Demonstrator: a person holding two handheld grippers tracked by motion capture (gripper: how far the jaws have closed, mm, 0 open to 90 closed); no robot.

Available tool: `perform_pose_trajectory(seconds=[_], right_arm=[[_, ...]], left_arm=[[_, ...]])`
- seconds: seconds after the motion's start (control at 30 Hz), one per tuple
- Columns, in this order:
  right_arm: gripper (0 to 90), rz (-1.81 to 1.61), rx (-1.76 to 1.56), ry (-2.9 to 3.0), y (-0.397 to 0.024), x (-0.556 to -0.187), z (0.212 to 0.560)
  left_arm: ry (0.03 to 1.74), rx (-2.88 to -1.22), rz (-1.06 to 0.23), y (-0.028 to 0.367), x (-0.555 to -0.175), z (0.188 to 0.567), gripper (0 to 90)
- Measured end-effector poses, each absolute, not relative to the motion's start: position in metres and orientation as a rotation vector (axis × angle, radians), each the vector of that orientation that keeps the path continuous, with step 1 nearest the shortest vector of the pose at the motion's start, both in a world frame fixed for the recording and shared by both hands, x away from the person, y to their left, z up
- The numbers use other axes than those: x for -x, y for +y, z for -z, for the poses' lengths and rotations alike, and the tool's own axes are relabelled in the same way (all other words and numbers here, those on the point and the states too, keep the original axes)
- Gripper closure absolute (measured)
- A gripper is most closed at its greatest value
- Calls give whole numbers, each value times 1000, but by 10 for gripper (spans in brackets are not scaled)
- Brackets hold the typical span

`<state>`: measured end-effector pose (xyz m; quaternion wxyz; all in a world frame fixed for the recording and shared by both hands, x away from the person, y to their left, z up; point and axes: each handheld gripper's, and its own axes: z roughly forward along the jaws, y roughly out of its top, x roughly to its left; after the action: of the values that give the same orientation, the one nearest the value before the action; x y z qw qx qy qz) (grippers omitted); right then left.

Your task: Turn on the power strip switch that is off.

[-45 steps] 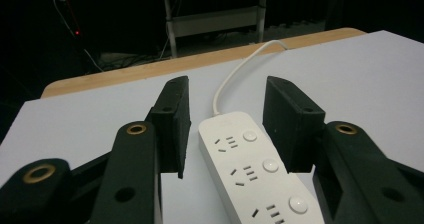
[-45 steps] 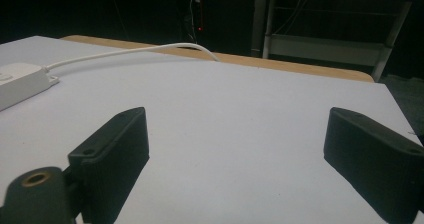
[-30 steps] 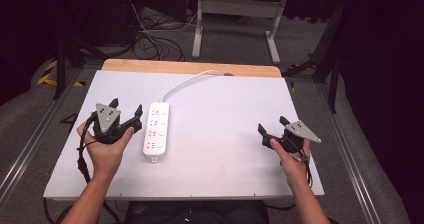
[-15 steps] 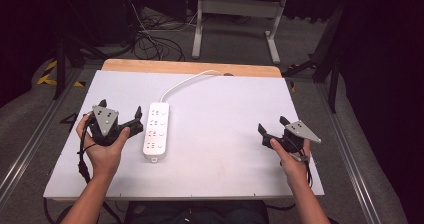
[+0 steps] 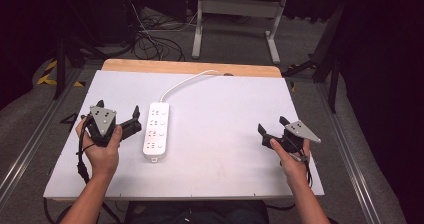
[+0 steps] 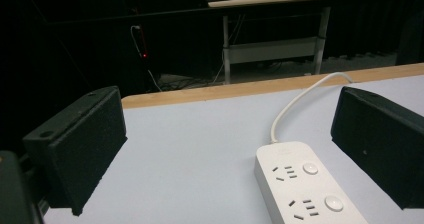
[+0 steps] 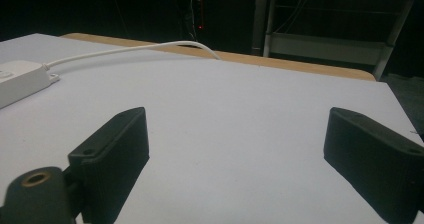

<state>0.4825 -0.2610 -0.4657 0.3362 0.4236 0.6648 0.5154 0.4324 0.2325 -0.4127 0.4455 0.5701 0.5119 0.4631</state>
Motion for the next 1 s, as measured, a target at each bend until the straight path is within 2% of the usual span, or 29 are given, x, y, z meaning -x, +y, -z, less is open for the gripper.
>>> perform_pose_trajectory(seconds=[1.0], right_arm=[[116,-1345,-1099,1743,-259,-484,466]], left_arm=[[1295,-1405,-1134,237,-432,415,18]])
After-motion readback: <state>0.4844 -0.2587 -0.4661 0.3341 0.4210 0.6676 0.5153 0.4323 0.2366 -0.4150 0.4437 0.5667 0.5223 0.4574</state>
